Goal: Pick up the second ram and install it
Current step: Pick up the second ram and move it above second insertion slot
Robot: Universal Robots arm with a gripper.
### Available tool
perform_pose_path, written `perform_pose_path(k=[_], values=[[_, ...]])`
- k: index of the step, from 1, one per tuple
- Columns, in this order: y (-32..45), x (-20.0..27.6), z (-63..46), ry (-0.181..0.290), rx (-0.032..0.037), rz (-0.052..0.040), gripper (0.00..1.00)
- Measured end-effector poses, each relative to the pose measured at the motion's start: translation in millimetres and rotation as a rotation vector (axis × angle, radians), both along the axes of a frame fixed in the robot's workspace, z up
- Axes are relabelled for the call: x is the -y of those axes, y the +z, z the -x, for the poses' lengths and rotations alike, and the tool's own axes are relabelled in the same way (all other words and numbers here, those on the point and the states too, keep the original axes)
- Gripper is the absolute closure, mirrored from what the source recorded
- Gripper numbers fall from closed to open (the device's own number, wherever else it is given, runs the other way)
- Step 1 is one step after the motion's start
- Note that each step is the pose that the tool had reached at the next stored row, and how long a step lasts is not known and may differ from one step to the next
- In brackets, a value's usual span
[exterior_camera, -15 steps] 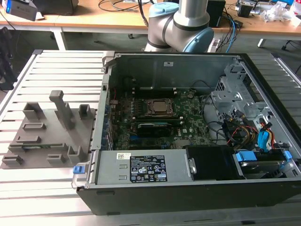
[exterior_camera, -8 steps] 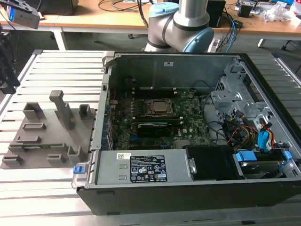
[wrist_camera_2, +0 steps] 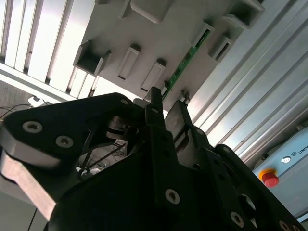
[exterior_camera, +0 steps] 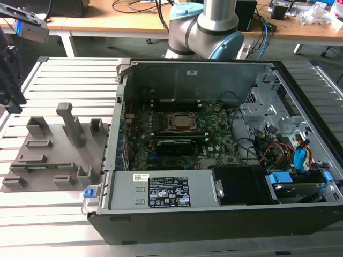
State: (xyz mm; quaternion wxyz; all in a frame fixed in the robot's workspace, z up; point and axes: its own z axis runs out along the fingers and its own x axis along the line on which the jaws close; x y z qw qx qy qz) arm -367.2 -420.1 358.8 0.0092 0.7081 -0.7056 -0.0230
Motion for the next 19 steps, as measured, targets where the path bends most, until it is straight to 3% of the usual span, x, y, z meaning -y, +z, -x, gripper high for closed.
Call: perform_pose_path(k=[19], values=[[-21.6, 0.0, 0.0, 0.000, 0.0001, 0.0000, 0.70]])
